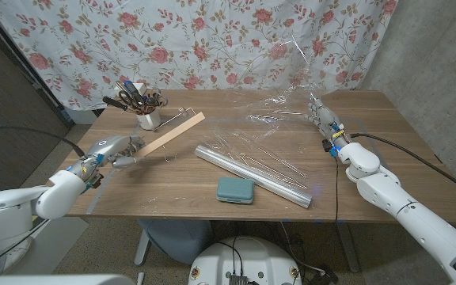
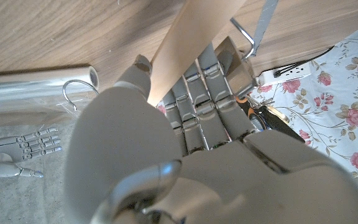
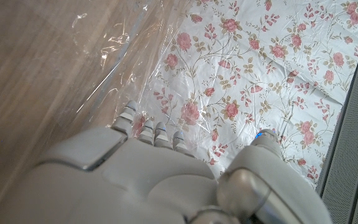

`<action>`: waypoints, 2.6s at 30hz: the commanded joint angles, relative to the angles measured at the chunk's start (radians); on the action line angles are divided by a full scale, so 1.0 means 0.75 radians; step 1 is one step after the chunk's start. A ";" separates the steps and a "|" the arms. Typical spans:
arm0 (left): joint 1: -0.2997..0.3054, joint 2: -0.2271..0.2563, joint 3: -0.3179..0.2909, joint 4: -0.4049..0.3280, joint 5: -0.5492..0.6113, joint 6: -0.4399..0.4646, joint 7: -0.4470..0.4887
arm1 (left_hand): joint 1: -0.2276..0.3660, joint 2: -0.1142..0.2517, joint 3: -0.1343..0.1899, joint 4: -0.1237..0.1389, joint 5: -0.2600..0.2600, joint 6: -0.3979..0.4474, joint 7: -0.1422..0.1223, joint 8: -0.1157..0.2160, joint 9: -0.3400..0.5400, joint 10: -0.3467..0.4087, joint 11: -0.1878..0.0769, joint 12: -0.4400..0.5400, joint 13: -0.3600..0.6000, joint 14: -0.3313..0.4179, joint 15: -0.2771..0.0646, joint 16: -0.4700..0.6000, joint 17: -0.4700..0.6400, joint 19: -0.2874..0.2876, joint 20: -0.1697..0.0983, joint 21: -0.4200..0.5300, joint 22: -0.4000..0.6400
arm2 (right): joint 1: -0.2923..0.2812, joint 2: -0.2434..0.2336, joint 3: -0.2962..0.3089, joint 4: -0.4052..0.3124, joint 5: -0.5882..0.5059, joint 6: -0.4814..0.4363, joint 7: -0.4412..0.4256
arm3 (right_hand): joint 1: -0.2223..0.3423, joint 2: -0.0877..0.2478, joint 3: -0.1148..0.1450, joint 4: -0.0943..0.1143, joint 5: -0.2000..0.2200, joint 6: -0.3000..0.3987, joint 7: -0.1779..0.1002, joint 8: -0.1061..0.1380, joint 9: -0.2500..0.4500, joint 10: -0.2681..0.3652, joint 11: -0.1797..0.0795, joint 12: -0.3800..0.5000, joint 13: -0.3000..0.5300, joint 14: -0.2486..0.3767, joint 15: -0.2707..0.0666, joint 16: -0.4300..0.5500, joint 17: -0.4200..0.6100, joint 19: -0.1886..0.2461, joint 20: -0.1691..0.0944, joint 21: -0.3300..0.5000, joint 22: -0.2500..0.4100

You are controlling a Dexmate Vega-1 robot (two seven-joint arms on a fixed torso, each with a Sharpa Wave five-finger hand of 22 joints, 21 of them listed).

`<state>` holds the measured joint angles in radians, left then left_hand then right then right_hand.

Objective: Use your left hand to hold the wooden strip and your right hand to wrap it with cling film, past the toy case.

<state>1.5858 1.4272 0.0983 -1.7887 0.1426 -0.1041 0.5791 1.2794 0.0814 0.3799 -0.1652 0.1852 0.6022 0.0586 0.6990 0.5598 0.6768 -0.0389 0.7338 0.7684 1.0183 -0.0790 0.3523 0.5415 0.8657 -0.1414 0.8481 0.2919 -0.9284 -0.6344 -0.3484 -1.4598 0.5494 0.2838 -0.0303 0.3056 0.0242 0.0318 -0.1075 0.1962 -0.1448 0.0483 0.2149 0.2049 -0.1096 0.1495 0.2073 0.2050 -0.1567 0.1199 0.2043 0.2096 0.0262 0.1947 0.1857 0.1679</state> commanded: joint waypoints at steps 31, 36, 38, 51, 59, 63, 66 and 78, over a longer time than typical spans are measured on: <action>0.054 -0.574 -0.508 -0.123 0.441 -0.130 -0.472 | 0.058 0.043 -0.007 0.001 0.014 0.166 -0.124 0.010 -0.008 0.125 -0.111 0.028 -0.025 0.207 -0.190 -0.022 0.035 -0.038 0.002 0.093 -0.022 | -0.027 -0.020 -0.001 -0.052 -0.011 0.004 0.011 | 0.003 0.015 0.003 -0.009 0.002 0.001 0.003 -0.008 -0.001 0.010 -0.001 0.006 0.000 -0.007 -0.004 0.006 0.000 0.003 0.003 0.004 0.004; 0.048 -0.609 -0.525 -0.138 0.502 -0.137 -0.465 | 0.058 0.043 -0.007 0.002 0.015 0.164 -0.127 0.007 -0.011 0.120 -0.112 0.032 -0.020 0.206 -0.188 -0.026 0.039 -0.045 0.003 0.100 -0.026 | -0.042 -0.031 0.009 -0.058 -0.008 0.016 0.014 | 0.004 0.016 0.003 -0.010 0.002 0.000 0.004 -0.008 -0.001 0.010 -0.001 0.006 0.000 -0.007 -0.003 0.006 -0.001 0.003 0.002 0.004 0.004; 0.051 -0.625 -0.532 -0.146 0.535 -0.135 -0.453 | 0.057 0.044 -0.007 0.003 0.016 0.163 -0.127 0.006 -0.013 0.117 -0.112 0.032 -0.023 0.204 -0.188 -0.028 0.040 -0.048 0.003 0.103 -0.028 | -0.050 -0.037 0.015 -0.064 -0.007 0.019 0.010 | 0.004 0.017 0.003 -0.010 0.002 0.000 0.003 -0.008 -0.001 0.010 0.000 0.006 0.000 -0.006 -0.002 0.006 -0.001 0.003 0.003 0.004 0.004; 0.077 -0.725 -0.590 -0.158 0.605 -0.120 -0.414 | 0.058 0.043 -0.010 0.003 0.017 0.166 -0.131 0.008 -0.016 0.116 -0.118 0.041 -0.031 0.203 -0.191 -0.039 0.048 -0.062 0.004 0.125 -0.041 | -0.086 -0.056 0.039 -0.082 0.005 0.029 0.006 | 0.006 0.018 0.004 -0.010 0.002 0.001 0.004 -0.009 -0.001 0.011 -0.001 0.006 0.000 -0.001 0.002 0.008 -0.001 0.003 0.003 0.004 0.004; 0.073 -0.740 -0.601 -0.151 0.631 -0.139 -0.410 | 0.059 0.039 -0.010 0.001 0.018 0.174 -0.132 0.009 -0.020 0.119 -0.121 0.044 -0.038 0.206 -0.191 -0.043 0.052 -0.063 0.002 0.138 -0.049 | -0.089 -0.065 0.038 -0.086 0.004 0.029 0.019 | 0.008 0.019 0.004 -0.011 0.001 0.001 0.005 -0.009 -0.001 0.014 -0.001 0.006 0.000 0.005 0.001 0.010 -0.001 0.005 0.004 0.005 0.004; 0.070 -0.748 -0.599 -0.135 0.637 -0.167 -0.388 | 0.060 0.037 -0.007 0.000 0.022 0.175 -0.131 0.008 -0.025 0.117 -0.120 0.045 -0.039 0.202 -0.189 -0.049 0.053 -0.068 0.002 0.145 -0.055 | -0.109 -0.079 0.047 -0.108 0.004 0.026 0.014 | 0.011 0.020 0.006 -0.013 0.001 0.002 0.017 -0.009 -0.001 0.020 0.000 0.008 0.000 0.015 -0.012 0.013 -0.001 0.019 -0.023 0.010 0.004; 0.072 -0.755 -0.602 -0.130 0.640 -0.178 -0.378 | 0.060 0.037 -0.005 0.001 0.023 0.176 -0.134 0.008 -0.026 0.116 -0.118 0.047 -0.036 0.201 -0.188 -0.052 0.054 -0.070 0.003 0.149 -0.059 | -0.129 -0.094 0.056 -0.130 -0.007 0.034 0.004 | 0.013 0.021 0.006 -0.014 0.001 0.001 0.016 -0.010 -0.001 0.026 0.002 0.010 0.000 0.020 -0.010 0.014 -0.002 0.017 -0.019 0.008 0.004; 0.075 -0.764 -0.605 -0.122 0.667 -0.197 -0.360 | 0.057 0.035 -0.001 0.002 0.026 0.173 -0.131 0.008 -0.028 0.118 -0.118 0.050 -0.041 0.201 -0.190 -0.060 0.057 -0.076 0.003 0.163 -0.071 | -0.207 -0.137 0.081 -0.220 -0.054 0.033 -0.050 | 0.019 0.021 0.008 -0.017 0.001 -0.003 0.014 -0.012 -0.001 0.040 0.004 0.015 0.000 0.031 -0.008 0.017 -0.002 0.020 -0.031 0.009 0.004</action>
<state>1.6426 0.8639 -0.3525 -1.8887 0.6275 -0.2354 0.2950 1.2847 0.0761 0.3659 -0.1636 0.1968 0.6265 0.0614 0.6990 0.5348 0.6790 -0.0468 0.7657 0.7363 1.0291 -0.0823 0.3094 0.5820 0.8158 -0.1411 0.9604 0.2366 -1.0400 -0.7130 -0.3019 -1.5764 0.5339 0.3076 -0.0401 0.3148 0.0334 0.0375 -0.1131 0.1962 -0.1430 0.0576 0.2102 0.2049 -0.0828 0.1513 0.2113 0.2050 -0.1367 0.1179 0.2123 0.2097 0.0405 0.1730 0.1857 0.1679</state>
